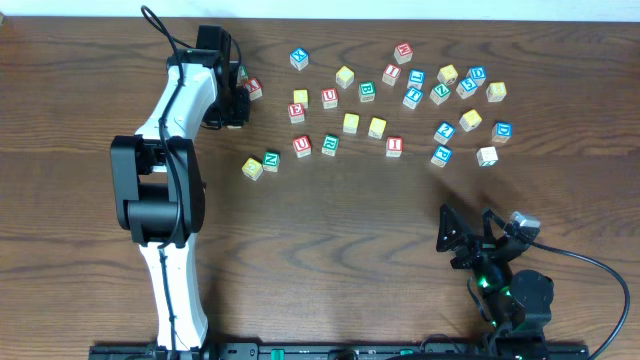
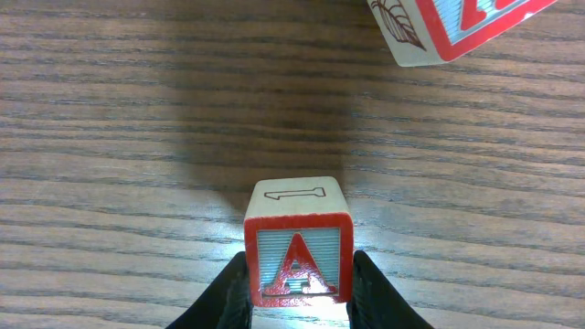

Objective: Spell out AI2
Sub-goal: 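Lower the left gripper and close it on the A block, then lift the A block and carry it toward the table center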

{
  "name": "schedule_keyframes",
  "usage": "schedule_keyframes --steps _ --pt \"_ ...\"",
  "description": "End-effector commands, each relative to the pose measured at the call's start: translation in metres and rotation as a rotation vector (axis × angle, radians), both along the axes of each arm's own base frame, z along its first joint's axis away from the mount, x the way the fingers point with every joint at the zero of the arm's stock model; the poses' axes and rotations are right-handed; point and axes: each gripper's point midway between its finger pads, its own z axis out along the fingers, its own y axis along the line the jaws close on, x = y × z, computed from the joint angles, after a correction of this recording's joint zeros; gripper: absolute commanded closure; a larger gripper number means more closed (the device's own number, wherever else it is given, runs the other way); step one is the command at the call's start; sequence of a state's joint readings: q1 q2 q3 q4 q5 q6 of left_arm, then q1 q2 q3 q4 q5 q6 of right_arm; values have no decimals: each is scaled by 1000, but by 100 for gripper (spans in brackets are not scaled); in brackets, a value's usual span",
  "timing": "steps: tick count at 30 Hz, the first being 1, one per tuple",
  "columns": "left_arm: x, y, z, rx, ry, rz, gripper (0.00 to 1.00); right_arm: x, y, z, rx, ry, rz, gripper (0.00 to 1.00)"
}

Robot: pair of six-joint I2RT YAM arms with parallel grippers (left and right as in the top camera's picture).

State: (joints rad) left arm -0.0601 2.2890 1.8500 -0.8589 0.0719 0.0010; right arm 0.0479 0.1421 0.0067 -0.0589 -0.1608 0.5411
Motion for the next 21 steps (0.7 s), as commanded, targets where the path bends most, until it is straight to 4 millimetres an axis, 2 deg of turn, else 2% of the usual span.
schedule_keyframes --steps 1,9,13,17,21 --pt "1 3 -5 11 8 -2 81 0 -1 -1 4 2 -5 1" --pt "0 3 -5 11 13 -2 81 0 -1 -1 4 2 -5 1" --pt "1 3 2 10 1 -2 81 0 -1 -1 4 2 -5 1" --pt "4 2 20 7 -39 -2 81 0 -1 -1 4 2 -6 1" --pt "8 2 56 2 -115 -1 81 0 -1 -1 4 2 -5 1"
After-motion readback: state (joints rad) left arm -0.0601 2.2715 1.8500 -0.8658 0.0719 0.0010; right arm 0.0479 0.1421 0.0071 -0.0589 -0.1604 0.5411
